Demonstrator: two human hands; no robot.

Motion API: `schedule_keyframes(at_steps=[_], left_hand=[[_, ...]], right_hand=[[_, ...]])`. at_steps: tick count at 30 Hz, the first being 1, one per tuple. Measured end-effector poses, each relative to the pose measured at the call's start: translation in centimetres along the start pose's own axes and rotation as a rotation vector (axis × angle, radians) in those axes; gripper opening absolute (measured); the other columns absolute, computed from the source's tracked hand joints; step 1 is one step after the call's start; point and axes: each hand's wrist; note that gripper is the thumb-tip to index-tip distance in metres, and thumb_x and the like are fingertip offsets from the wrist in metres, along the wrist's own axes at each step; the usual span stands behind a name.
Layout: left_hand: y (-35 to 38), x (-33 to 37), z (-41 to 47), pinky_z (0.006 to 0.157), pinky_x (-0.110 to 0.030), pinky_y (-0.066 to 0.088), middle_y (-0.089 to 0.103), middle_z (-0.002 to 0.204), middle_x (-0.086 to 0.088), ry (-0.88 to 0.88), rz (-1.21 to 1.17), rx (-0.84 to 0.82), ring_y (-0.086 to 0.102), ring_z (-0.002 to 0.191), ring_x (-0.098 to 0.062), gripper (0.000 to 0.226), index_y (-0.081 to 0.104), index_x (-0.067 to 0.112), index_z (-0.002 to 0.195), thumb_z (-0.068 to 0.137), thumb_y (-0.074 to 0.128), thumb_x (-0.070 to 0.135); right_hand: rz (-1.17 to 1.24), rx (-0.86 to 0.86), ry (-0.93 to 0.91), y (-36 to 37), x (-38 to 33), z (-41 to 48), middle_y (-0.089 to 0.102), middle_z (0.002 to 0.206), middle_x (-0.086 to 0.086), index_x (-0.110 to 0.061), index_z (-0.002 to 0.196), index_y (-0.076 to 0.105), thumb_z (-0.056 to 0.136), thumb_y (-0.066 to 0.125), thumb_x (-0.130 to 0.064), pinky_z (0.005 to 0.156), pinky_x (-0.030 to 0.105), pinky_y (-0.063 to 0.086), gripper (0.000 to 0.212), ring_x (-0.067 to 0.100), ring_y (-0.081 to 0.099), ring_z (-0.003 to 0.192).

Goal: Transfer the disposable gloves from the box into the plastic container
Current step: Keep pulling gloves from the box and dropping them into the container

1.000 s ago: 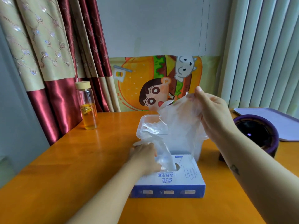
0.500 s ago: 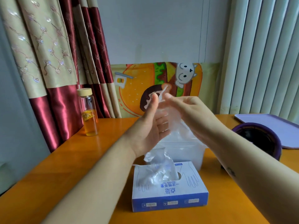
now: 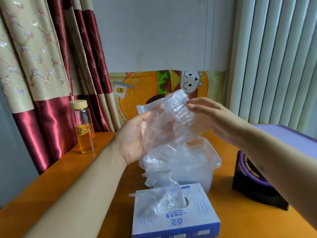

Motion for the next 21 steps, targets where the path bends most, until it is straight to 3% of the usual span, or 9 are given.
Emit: schedule_keyframes(at_steps=[2, 4, 6, 8, 11, 13, 16, 19, 21], left_hand=[[-0.8, 0.6, 0.3, 0.091, -0.049, 0.050, 0.060, 0.128, -0.017, -0.021, 0.009, -0.013, 0.062, 0.112, -0.029, 0.039, 0.067, 0.019, 0.120, 0.088, 0.045, 0.028], [-1.6, 1.1, 0.8, 0.090, -0.051, 0.049, 0.057, 0.132, -0.018, -0.062, 0.052, -0.011, 0.065, 0.106, -0.031, 0.043, 0.063, 0.015, 0.126, 0.090, 0.043, 0.028], [-2.6, 1.6, 1.3, 0.089, -0.053, 0.051, 0.049, 0.141, -0.018, -0.108, 0.079, -0.007, 0.064, 0.108, -0.034, 0.045, 0.056, 0.014, 0.134, 0.095, 0.038, 0.028], [-3.6, 2.0, 1.8, 0.087, -0.054, 0.053, 0.043, 0.147, -0.015, -0.134, 0.072, 0.006, 0.061, 0.114, -0.034, 0.046, 0.050, 0.014, 0.140, 0.100, 0.034, 0.030], [-4.9, 2.3, 2.3, 0.084, -0.050, 0.055, 0.061, 0.128, -0.016, -0.139, 0.064, 0.031, 0.067, 0.104, -0.031, 0.044, 0.059, 0.014, 0.132, 0.098, 0.035, 0.031], [-5.8, 2.5, 2.6, 0.079, -0.044, 0.058, 0.069, 0.113, -0.014, -0.122, 0.076, 0.044, 0.070, 0.094, -0.028, 0.045, 0.069, 0.011, 0.117, 0.096, 0.036, 0.033], [-6.1, 2.9, 2.4, 0.073, -0.038, 0.060, 0.071, 0.103, -0.011, -0.094, 0.099, 0.069, 0.071, 0.086, -0.024, 0.046, 0.075, 0.012, 0.105, 0.092, 0.038, 0.036], [-6.7, 3.6, 2.5, 0.064, -0.034, 0.060, 0.073, 0.085, -0.004, 0.001, 0.121, 0.154, 0.071, 0.073, -0.018, 0.041, 0.079, 0.019, 0.092, 0.093, 0.040, 0.033], [-7.5, 3.7, 2.6, 0.058, -0.030, 0.059, 0.071, 0.072, -0.002, 0.067, 0.163, 0.289, 0.070, 0.064, -0.015, 0.036, 0.073, 0.018, 0.091, 0.099, 0.039, 0.029]], right_hand=[[0.187, -0.168, 0.197, 0.0, 0.7, 0.8, 0.062, 0.125, 0.004, -0.025, 0.127, 0.054, 0.070, 0.070, -0.055, 0.099, 0.044, 0.045, 0.066, 0.021, 0.060, 0.113], [0.277, -0.194, 0.209, 0.0, 1.2, 1.8, 0.061, 0.126, 0.007, -0.025, 0.136, 0.045, 0.070, 0.074, -0.051, 0.096, 0.044, 0.047, 0.076, 0.023, 0.063, 0.111], [0.287, -0.105, 0.115, 0.2, 1.1, 2.6, 0.060, 0.125, 0.008, -0.029, 0.138, 0.041, 0.067, 0.076, -0.032, 0.090, 0.037, 0.053, 0.080, 0.022, 0.067, 0.102], [0.115, -0.059, -0.040, 0.8, 0.6, 3.0, 0.057, 0.125, 0.008, -0.032, 0.139, 0.038, 0.068, 0.076, -0.019, 0.085, 0.034, 0.056, 0.081, 0.019, 0.069, 0.094], [-0.172, -0.024, -0.281, 1.9, 0.1, 3.6, 0.065, 0.101, 0.002, -0.033, 0.139, 0.034, 0.080, 0.072, -0.008, 0.074, 0.029, 0.058, 0.075, 0.012, 0.067, 0.076], [-0.261, -0.050, -0.352, 2.6, -0.3, 4.6, 0.062, 0.109, -0.003, -0.033, 0.140, 0.034, 0.082, 0.069, -0.006, 0.069, 0.027, 0.058, 0.073, 0.010, 0.064, 0.069], [-0.422, -0.031, -0.403, 3.3, -1.2, 5.7, 0.044, 0.135, -0.011, -0.034, 0.145, 0.029, 0.082, 0.070, -0.008, 0.071, 0.023, 0.057, 0.079, 0.011, 0.063, 0.084], [-0.367, -0.010, -0.416, 4.1, -1.9, 7.3, 0.028, 0.151, -0.010, -0.038, 0.148, 0.016, 0.083, 0.069, -0.006, 0.068, 0.016, 0.055, 0.090, -0.001, 0.043, 0.116], [-0.336, 0.000, -0.408, 4.8, -1.7, 8.0, 0.029, 0.150, -0.010, -0.039, 0.148, 0.014, 0.083, 0.068, -0.004, 0.070, 0.018, 0.057, 0.091, -0.001, 0.047, 0.116]])
Point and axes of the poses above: each hand's wrist, its own z-axis towards the middle knuckle, its own y-axis out of the palm, x = y × z
